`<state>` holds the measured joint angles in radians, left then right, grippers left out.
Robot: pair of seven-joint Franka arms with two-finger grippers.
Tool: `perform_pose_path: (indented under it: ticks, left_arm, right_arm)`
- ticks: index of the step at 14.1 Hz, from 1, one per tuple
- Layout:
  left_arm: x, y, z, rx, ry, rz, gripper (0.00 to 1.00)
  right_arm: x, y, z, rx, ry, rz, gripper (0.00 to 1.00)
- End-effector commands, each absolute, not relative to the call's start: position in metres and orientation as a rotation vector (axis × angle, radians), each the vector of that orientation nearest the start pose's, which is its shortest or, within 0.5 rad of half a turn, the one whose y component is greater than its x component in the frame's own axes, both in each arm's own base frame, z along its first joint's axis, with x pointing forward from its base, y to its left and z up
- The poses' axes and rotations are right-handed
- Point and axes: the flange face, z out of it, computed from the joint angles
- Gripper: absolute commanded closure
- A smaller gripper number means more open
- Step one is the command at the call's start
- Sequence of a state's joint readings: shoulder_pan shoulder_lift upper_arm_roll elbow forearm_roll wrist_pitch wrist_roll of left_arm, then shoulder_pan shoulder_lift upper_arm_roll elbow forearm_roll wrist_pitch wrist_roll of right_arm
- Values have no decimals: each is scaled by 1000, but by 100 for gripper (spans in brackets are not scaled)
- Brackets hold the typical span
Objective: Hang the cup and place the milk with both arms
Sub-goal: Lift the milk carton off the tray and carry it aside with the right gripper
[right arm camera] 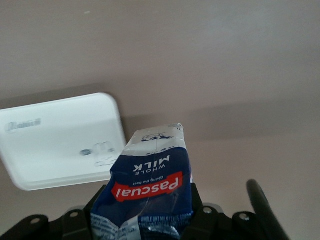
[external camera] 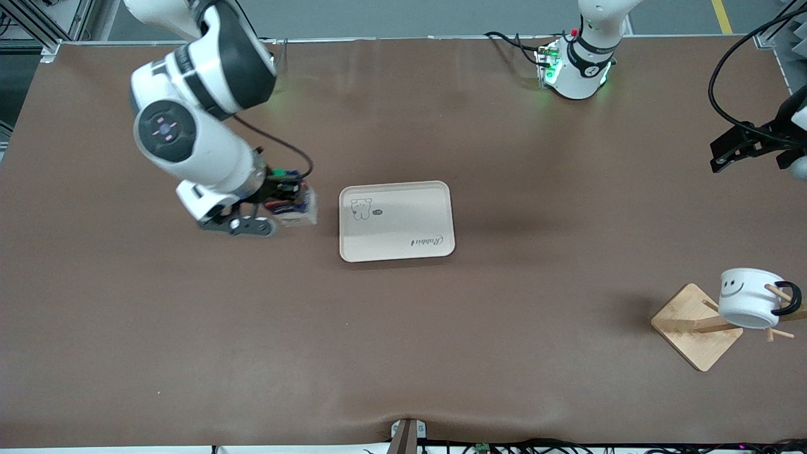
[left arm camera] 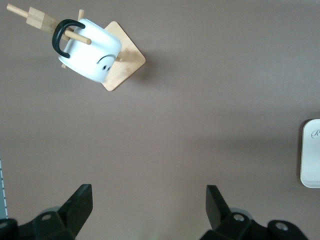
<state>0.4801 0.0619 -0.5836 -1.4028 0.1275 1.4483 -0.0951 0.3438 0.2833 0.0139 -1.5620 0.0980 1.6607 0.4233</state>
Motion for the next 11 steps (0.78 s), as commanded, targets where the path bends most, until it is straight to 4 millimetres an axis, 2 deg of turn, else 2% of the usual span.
perform_pose_path:
  ticks: [1,5,6,8,11]
  left_arm:
    - [534,-24,673,-3077,-63,9,0]
    - [518,-21,674,-3081,-74,19,0]
    - [516,-23,675,-3081,-72,21,0]
    - [516,-23,675,-3081,-70,23,0]
    - [521,-18,669,-3083,-83,38,0]
  right_arm:
    - [596,141,450,-3079,64,375,100]
    - [606,18,432,-3024,-27,396,100]
    - [606,-5,427,-3013,-47,391,100]
    - [600,-36,406,-3006,-8,381,100]
    - [585,-48,376,-3049,19,271,100]
